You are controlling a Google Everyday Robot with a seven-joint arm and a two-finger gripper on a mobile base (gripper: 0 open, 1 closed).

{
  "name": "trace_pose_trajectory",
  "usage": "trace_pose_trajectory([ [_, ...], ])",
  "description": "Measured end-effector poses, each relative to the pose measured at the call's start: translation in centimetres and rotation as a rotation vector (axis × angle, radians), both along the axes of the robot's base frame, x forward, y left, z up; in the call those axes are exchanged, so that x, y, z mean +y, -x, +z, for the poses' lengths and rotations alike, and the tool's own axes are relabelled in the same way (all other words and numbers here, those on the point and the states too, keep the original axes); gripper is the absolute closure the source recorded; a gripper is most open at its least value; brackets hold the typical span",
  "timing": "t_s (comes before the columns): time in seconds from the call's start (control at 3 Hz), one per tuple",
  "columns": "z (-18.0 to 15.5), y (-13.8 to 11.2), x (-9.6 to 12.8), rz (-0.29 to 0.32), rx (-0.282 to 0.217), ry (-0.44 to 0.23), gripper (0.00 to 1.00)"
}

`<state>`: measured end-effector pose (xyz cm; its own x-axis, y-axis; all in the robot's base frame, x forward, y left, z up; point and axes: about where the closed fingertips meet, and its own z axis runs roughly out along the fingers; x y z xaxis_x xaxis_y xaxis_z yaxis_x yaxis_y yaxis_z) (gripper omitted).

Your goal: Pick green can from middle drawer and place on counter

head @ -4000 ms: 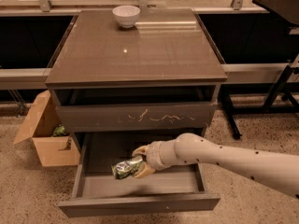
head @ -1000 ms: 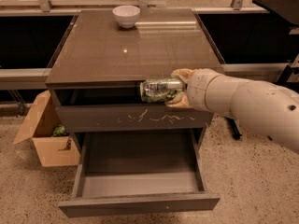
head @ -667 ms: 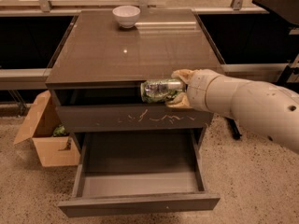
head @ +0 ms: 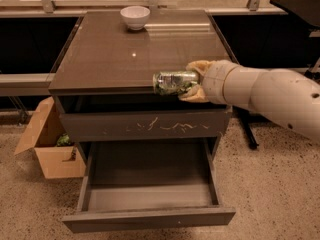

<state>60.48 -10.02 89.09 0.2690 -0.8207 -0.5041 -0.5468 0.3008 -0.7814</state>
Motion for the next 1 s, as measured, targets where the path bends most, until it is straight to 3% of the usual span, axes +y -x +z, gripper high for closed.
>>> trace_pose_trajectory([
  [1.0,3.4,-8.8,-2.6,-0.078,0.025,-0.166,1.0],
])
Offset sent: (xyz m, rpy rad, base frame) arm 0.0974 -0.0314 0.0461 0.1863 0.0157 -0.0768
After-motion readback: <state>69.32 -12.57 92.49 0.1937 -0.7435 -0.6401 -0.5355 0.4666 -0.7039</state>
